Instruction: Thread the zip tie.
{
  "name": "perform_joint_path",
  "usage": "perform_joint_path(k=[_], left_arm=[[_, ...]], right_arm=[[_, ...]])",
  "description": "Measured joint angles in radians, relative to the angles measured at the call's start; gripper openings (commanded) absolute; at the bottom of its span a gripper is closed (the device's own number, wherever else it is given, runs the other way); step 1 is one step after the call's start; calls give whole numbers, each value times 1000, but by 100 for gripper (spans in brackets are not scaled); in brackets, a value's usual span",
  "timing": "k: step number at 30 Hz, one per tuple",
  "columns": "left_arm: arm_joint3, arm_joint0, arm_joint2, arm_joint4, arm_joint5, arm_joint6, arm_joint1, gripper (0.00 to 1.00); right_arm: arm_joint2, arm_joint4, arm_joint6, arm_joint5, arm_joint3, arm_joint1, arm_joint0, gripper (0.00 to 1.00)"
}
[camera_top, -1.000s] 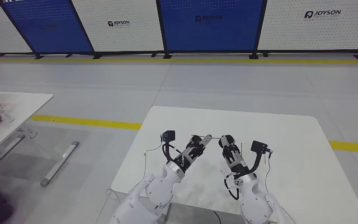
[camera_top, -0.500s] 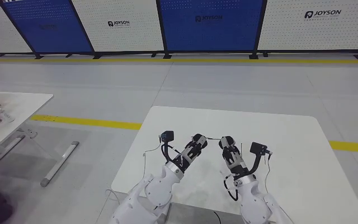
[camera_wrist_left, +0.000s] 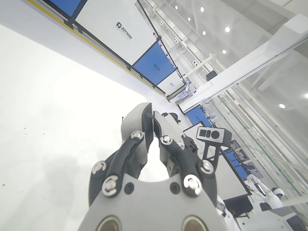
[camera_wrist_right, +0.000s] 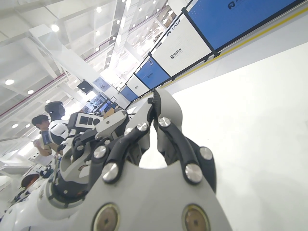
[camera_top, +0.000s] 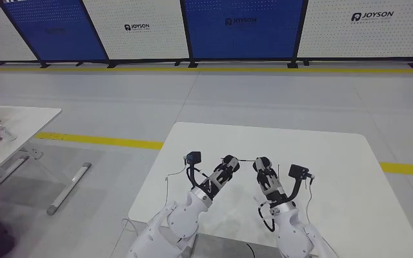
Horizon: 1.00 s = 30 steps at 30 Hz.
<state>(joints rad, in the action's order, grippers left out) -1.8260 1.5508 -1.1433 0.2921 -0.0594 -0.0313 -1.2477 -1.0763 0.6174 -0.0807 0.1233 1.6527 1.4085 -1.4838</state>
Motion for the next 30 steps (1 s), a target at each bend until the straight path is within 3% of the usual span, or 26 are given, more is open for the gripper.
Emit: perform_joint_path(k=[9, 13, 30], left_arm=[[0, 3, -2, -3, -1, 10, 0, 22], [3, 0, 0, -4, 3, 12, -1, 0], [3, -15, 4, 0, 19, 1, -2, 0]], right_arm=[[0, 11, -3, -5, -5, 1, -1, 0], [0, 16, -2, -2, -2, 1, -3, 0], [4, 18, 8, 0, 10, 3, -2, 0]])
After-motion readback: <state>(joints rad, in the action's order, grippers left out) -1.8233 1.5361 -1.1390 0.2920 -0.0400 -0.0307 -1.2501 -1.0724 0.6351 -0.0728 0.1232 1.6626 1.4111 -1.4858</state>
